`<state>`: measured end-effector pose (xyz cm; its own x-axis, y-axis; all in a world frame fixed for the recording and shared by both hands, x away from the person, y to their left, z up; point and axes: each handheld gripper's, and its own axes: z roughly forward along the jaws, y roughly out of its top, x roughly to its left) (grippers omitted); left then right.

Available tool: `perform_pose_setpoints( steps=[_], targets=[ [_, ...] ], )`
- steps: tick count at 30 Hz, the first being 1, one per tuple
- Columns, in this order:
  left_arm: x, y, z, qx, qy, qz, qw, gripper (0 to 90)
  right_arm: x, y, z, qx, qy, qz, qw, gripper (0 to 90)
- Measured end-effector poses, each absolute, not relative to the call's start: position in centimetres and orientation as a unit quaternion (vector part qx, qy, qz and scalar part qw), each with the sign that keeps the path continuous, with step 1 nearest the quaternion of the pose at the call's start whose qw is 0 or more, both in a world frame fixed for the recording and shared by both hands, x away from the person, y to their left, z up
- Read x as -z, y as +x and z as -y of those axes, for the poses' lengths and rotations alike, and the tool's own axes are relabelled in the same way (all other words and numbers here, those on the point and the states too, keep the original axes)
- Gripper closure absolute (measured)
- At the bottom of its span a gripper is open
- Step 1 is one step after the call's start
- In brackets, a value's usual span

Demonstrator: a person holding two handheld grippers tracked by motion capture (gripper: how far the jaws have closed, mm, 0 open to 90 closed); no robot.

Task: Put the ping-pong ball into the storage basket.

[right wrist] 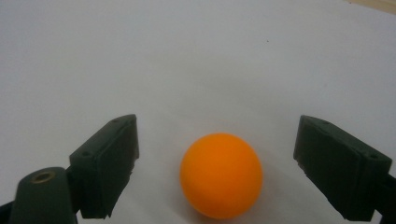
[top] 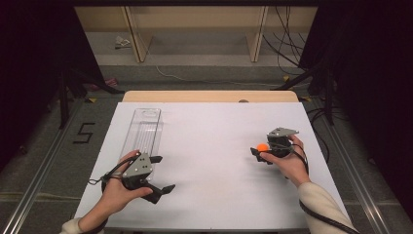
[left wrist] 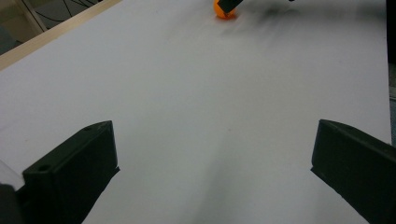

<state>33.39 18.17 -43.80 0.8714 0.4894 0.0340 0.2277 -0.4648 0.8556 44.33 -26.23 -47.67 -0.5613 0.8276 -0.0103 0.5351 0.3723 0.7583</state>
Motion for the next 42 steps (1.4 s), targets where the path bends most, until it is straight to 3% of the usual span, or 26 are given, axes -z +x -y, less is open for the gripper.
perform_pose_setpoints(
  steps=[32, 42],
  targets=[
    [43.8, 33.4, -18.1, -0.137, 0.846, -0.21, 0.471, 0.0, 48.9, 45.1, 26.0, -0.351, 0.429, -0.812, 0.183, 16.0],
    [43.8, 33.4, -18.1, -0.137, 0.846, -0.21, 0.471, 0.0, 49.0, 45.0, 26.0, -0.349, 0.427, -0.813, 0.185, 22.2]
  ],
)
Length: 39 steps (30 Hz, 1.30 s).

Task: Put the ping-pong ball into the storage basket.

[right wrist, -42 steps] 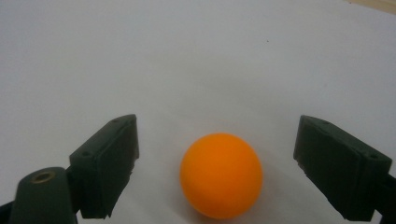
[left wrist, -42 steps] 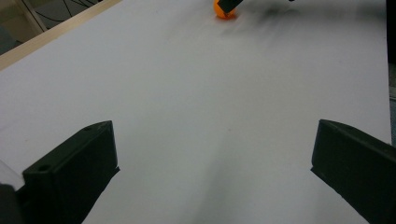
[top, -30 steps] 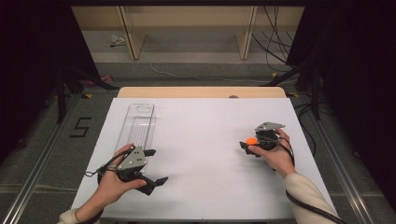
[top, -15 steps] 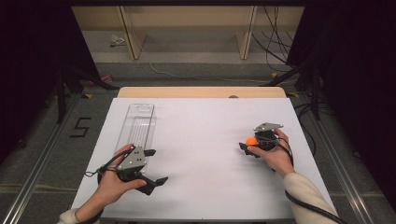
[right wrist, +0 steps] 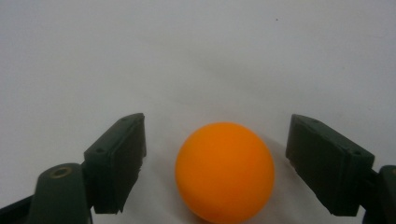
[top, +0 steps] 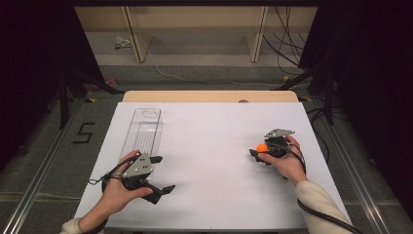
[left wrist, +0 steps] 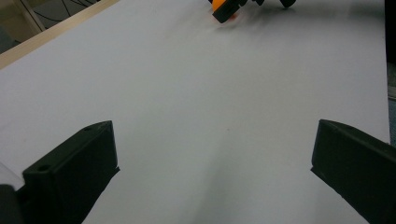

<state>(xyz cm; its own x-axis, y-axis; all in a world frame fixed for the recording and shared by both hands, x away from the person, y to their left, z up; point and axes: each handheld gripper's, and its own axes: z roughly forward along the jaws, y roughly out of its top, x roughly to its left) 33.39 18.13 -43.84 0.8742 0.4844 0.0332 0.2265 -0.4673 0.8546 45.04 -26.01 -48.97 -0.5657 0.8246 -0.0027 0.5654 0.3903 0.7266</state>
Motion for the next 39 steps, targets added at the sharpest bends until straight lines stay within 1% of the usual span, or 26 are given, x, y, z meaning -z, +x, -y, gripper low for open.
perform_pose_setpoints(
  steps=[15, 28, 39],
  targets=[
    [43.82, 33.38, -18.14, -0.136, 0.846, -0.21, 0.472, 0.0, 49.07, 44.98, 26.05, -0.341, 0.43, -0.815, 0.184, 33.2],
    [43.82, 33.37, -18.13, -0.136, 0.846, -0.209, 0.472, 0.0, 49.03, 44.96, 26.01, -0.341, 0.43, -0.815, 0.183, 38.8],
    [43.82, 33.38, -18.13, -0.135, 0.846, -0.208, 0.471, 0.0, 48.98, 44.95, 26.05, -0.341, 0.429, -0.816, 0.184, 49.0]
  ],
)
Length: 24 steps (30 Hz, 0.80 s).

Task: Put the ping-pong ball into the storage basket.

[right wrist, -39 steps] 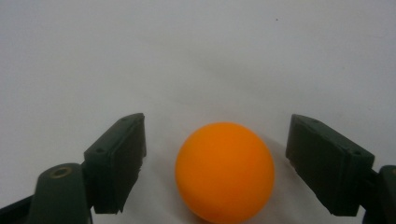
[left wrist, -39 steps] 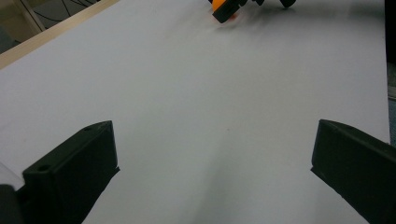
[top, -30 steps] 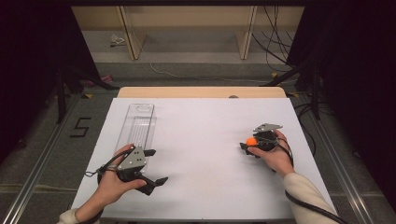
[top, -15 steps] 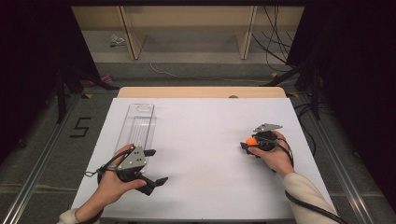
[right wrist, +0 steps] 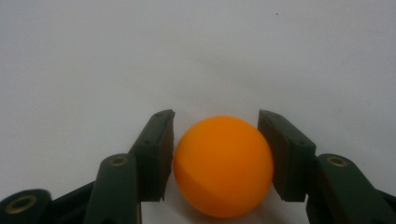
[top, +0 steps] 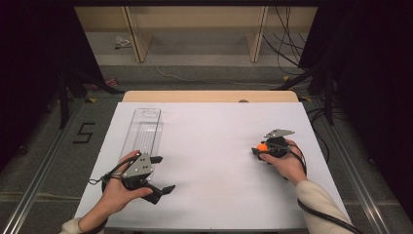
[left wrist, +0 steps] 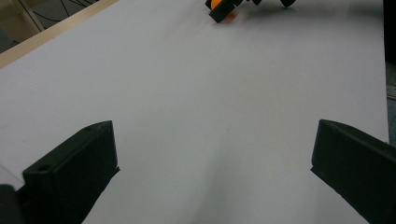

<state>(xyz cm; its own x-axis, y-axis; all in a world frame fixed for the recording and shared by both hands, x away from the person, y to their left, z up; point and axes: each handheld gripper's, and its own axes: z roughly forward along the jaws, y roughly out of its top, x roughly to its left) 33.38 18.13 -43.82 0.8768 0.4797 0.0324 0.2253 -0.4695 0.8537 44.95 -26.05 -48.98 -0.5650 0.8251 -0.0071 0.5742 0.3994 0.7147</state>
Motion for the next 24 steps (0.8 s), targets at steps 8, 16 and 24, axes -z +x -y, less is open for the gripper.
perform_pose_setpoints(
  steps=[8, 16, 24],
  targets=[
    [43.81, 33.37, -18.13, -0.135, 0.846, -0.208, 0.471, 0.0, 48.92, 44.94, 26.06, -0.341, 0.428, -0.817, 0.181, 51.0],
    [43.81, 33.37, -18.14, -0.135, 0.846, -0.208, 0.471, 0.0, 48.71, 44.96, 26.08, -0.346, 0.426, -0.816, 0.182, 51.1],
    [43.81, 33.36, -18.13, -0.135, 0.847, -0.208, 0.471, 0.0, 48.24, 44.93, 26.14, -0.354, 0.425, -0.812, 0.187, 51.2]
  ],
)
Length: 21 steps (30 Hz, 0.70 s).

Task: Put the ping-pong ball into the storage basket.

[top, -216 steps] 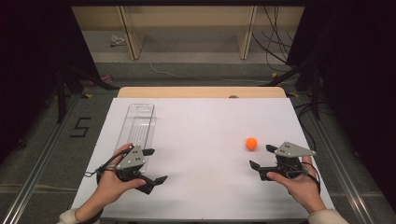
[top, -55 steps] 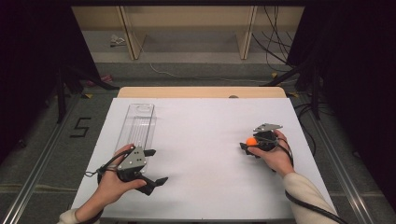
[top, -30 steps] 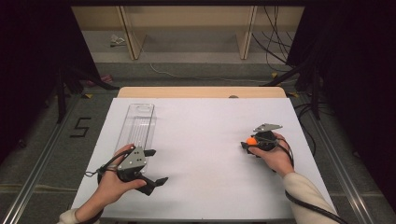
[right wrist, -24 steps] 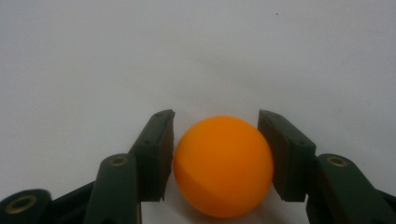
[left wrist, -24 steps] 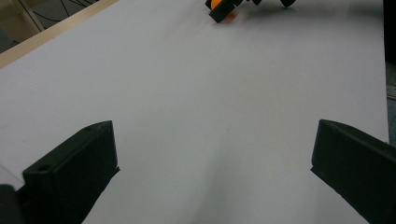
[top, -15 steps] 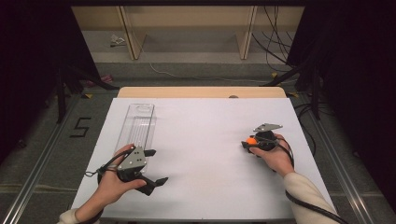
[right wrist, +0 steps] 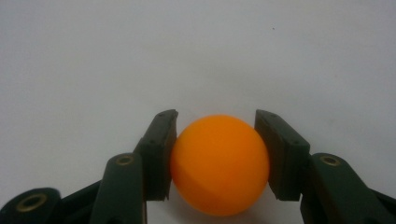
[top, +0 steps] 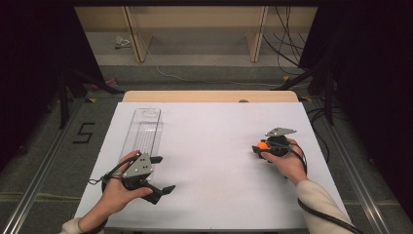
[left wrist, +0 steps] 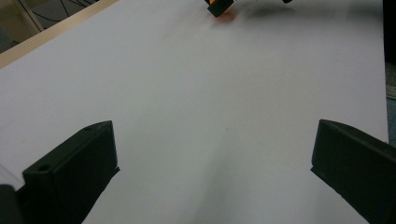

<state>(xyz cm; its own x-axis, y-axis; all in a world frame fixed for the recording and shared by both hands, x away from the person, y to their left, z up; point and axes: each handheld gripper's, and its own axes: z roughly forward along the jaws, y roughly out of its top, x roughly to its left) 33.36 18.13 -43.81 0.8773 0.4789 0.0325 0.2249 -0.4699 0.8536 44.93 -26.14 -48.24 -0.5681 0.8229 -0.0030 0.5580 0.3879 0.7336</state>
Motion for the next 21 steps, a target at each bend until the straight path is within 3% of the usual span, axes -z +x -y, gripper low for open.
perform_pose_setpoints(
  steps=[21],
  targets=[
    [43.8, 33.4, -18.1, -0.135, 0.847, -0.208, 0.471, 0.0, 46.7, 44.6, 25.7, -0.374, 0.418, -0.804, 0.197, 51.3]
  ],
)
